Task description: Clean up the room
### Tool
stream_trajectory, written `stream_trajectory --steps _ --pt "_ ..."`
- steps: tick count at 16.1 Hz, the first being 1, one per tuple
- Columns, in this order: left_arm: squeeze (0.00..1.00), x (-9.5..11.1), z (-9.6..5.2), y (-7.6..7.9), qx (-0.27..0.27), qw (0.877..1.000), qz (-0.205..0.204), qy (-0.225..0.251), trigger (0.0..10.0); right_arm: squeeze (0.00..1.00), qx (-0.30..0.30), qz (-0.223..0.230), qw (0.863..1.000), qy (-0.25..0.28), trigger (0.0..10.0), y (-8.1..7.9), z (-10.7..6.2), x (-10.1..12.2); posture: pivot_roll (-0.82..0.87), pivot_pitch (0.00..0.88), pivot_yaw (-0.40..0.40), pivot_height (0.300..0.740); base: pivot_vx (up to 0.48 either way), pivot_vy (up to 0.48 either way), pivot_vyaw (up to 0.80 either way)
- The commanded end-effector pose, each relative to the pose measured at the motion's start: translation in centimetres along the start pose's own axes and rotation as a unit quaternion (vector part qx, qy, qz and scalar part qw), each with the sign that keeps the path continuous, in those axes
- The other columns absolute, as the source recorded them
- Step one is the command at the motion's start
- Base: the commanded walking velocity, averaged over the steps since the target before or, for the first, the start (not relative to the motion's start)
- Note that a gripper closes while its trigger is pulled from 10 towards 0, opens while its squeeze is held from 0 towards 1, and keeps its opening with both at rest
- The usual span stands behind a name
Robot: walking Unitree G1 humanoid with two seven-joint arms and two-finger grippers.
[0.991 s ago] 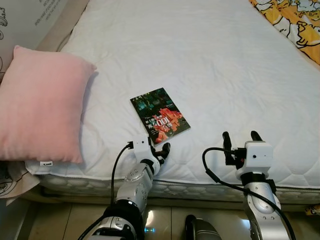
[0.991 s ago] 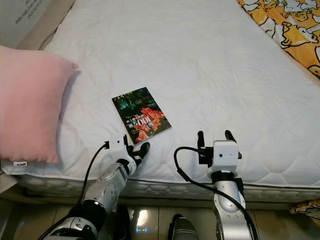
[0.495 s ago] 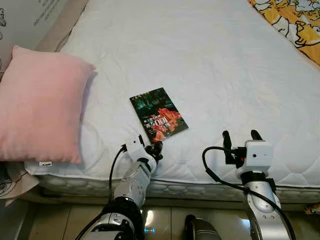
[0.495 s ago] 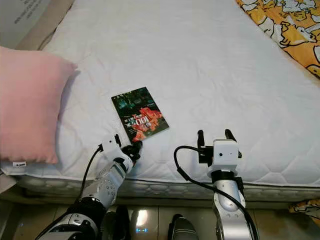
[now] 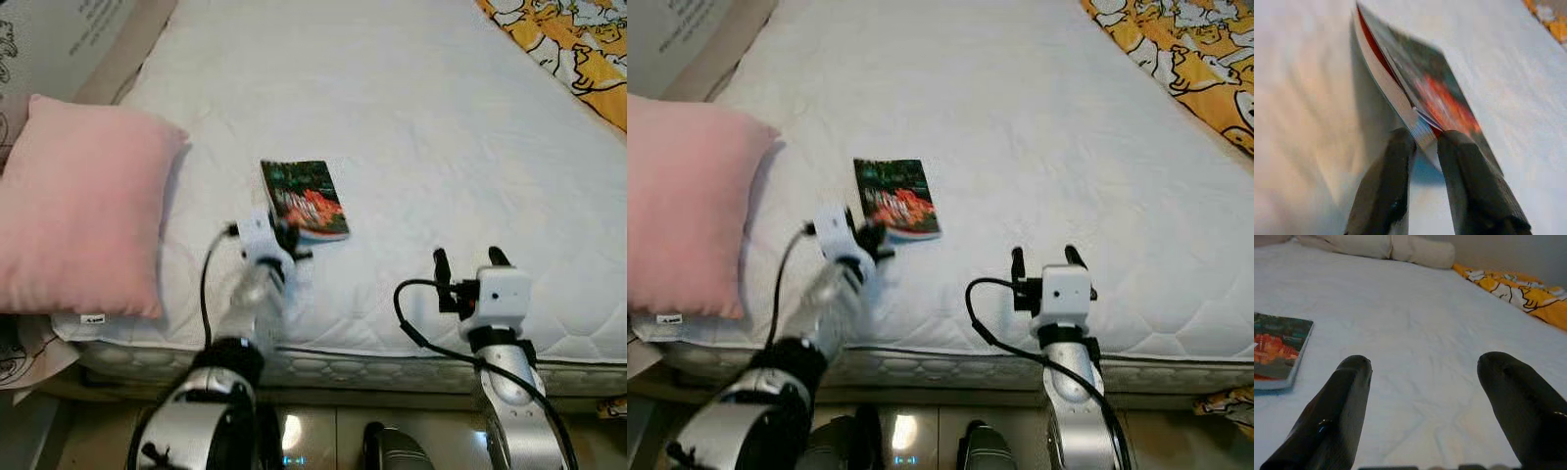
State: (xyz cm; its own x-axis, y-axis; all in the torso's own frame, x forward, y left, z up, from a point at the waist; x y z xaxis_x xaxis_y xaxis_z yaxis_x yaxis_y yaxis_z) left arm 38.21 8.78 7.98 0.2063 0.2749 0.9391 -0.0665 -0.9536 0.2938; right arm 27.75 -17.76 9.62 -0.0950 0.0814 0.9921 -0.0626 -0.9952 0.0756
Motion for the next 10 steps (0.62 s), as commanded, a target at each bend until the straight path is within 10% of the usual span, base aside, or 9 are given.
stream_trajectory --steps 1,9,10 --pt "0.0 1.5 0.4 -1.0 0.025 0.999 0.017 0.022 0.0 0.0 -0.013 -0.001 1.0 -0.009 10.0 0.6 -0.2 -0.6 -0.16 0.126 0.0 0.736 0.0 0.0 0.0" --pt "0.0 2.8 0.6 -4.1 0.078 0.989 0.126 0.031 0.0 0.0 -0.013 -0.002 1.0 -0.007 10.0 0.7 0.0 -0.9 -0.16 0.112 0.004 0.736 0.0 0.0 0.0" --pt "0.0 3.1 0.5 -2.1 0.039 0.984 0.165 0.053 5.7 0.0 -0.017 -0.001 1.0 -0.003 10.0 0.8 0.1 -0.7 -0.16 0.114 0.006 0.736 0.0 0.0 0.0"
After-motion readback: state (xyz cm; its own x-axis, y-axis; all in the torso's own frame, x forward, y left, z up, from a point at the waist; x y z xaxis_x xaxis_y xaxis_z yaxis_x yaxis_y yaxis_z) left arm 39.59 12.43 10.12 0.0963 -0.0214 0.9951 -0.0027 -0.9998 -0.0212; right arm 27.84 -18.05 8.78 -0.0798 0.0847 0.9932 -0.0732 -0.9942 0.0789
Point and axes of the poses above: a point about 5 cm out from each wrist's last joint towards the gripper, its own z axis pointing out of the wrist towards the gripper, its own x axis along the axis of the wrist's last joint, y = z × x, the point moved 3 cm from there along z, pointing out of the wrist towards the gripper, and after that the axes turned 4 degrees about z, right-handed, at the moved point
